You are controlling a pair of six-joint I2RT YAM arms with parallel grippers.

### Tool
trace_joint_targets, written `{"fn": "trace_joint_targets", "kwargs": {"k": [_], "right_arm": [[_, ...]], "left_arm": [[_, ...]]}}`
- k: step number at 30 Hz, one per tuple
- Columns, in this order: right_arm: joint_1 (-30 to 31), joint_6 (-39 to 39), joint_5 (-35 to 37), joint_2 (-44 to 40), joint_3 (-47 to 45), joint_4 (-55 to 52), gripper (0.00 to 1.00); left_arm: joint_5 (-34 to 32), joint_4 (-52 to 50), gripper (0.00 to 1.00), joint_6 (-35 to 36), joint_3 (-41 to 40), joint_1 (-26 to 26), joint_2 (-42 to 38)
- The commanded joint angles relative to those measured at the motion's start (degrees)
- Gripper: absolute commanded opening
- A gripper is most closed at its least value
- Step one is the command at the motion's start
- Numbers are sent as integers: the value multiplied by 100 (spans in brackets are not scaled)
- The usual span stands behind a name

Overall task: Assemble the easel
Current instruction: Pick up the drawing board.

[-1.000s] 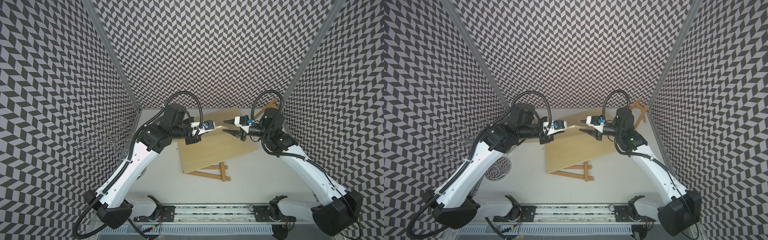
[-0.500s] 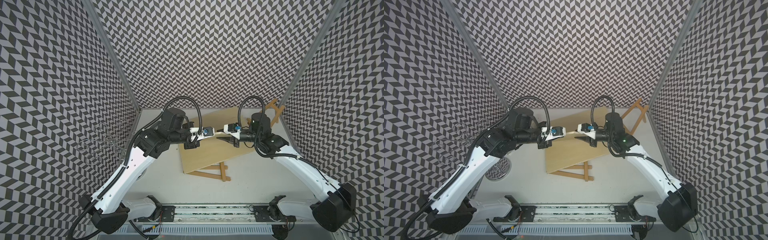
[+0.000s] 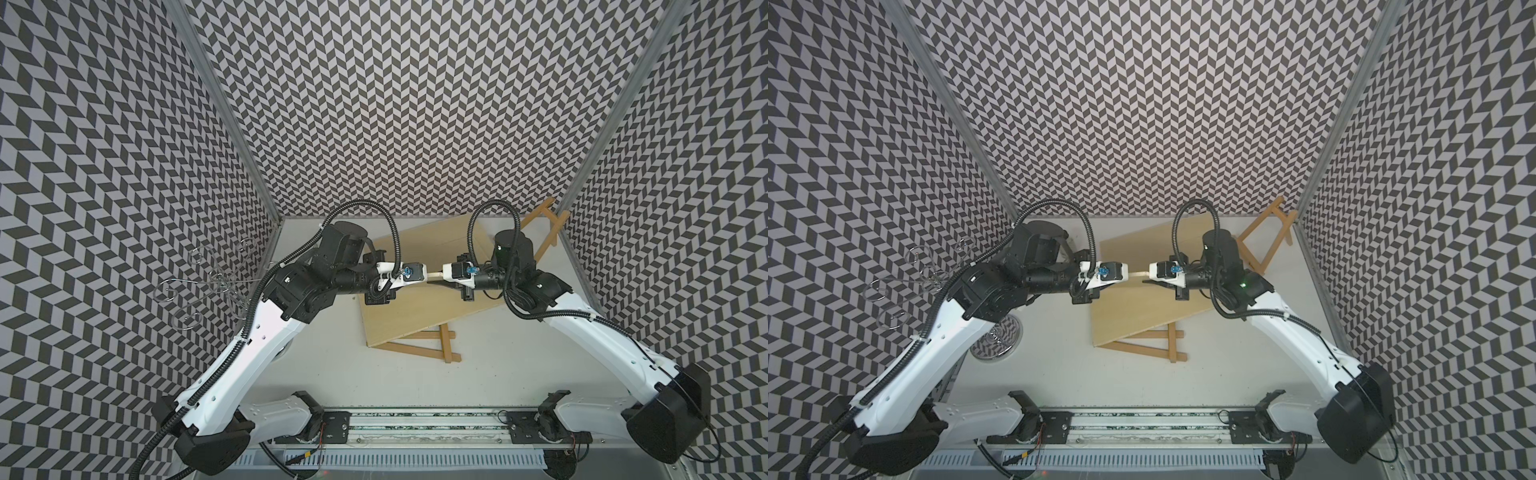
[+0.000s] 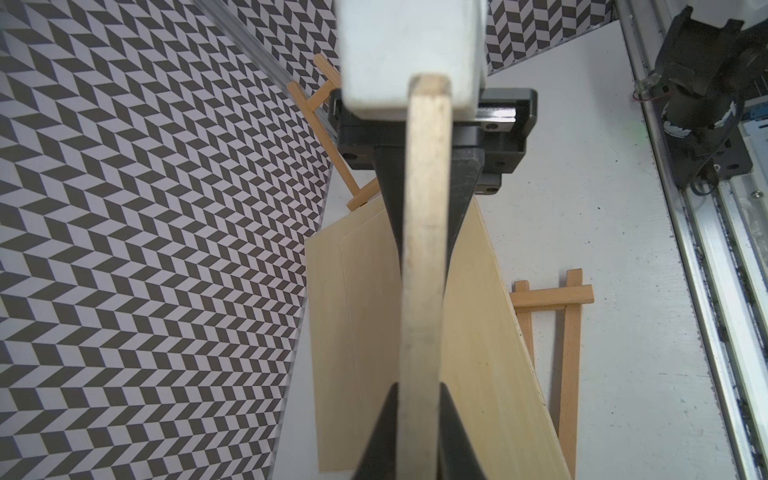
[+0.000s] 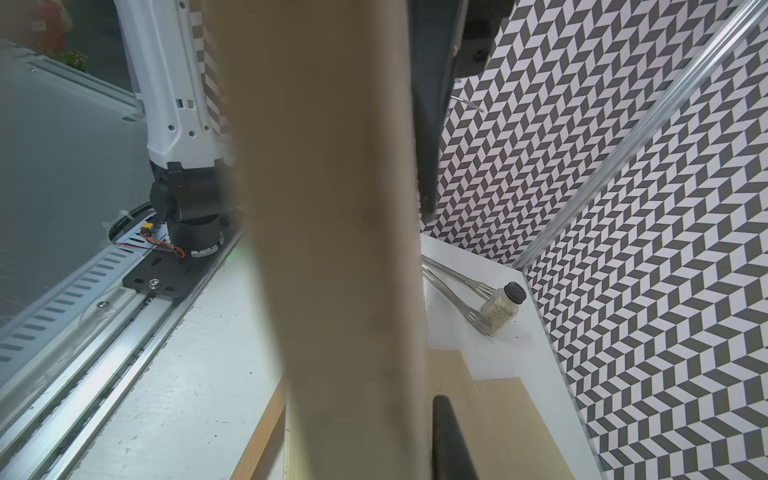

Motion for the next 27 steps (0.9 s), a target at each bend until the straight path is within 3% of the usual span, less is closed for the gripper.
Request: {"fn": "trace_joint_targets", "kwargs": {"k": [1, 3, 6, 7, 14, 17, 22, 27], "right_arm": [[51, 1375, 418, -103, 88, 337, 0], [47, 1540, 632, -117, 198, 272, 0], [51, 1966, 938, -179, 298, 346, 0], [55, 1952, 983, -250, 282, 386, 0], [-20, 2498, 1801, -922, 121, 1205, 0], [-98, 2567, 2271, -985, 342, 1245, 0], [-395, 3102, 2566, -998, 434, 1777, 0], [-687, 3598, 2814, -963, 464, 2307, 0]], "left_arm": [[342, 863, 38, -384, 10, -145, -75], [429, 947, 49, -444, 41, -147, -91], [588, 1171, 57, -561, 59, -147, -136], [656, 1334, 66, -652, 39, -143, -174], [173, 3664, 77, -1702, -860, -147, -762], [-296, 4214, 99, -2289, -989, -147, -732], [-1480, 4963, 99, -3662, -877, -110, -464], [-1828, 4844, 99, -4375, -527, -58, -212]]}}
